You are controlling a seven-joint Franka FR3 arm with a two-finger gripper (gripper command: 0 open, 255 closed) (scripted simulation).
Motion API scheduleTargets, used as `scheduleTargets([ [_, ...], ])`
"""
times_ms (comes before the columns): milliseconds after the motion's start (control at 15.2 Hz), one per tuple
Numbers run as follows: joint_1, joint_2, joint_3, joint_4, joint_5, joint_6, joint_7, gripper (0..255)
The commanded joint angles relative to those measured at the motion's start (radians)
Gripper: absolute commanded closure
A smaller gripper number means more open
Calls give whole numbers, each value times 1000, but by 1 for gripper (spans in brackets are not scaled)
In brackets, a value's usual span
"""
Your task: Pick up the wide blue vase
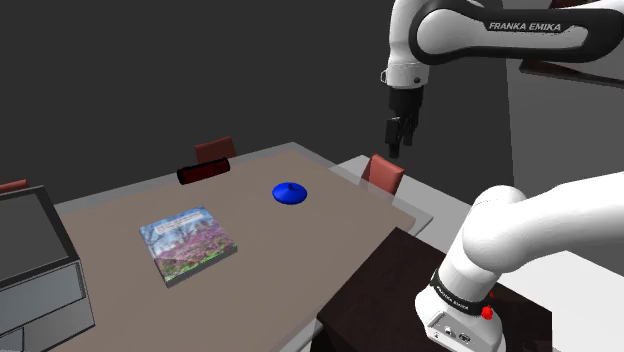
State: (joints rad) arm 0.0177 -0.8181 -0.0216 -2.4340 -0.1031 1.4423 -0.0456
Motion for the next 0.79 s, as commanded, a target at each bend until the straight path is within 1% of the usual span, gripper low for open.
scheduleTargets([
  [0, 0, 0, 0, 0, 0, 0, 0, 0],
  [396, -5, 150, -20, -46, -8, 237, 14, 0],
  [726, -9, 308, -35, -43, -12, 425, 23, 0],
])
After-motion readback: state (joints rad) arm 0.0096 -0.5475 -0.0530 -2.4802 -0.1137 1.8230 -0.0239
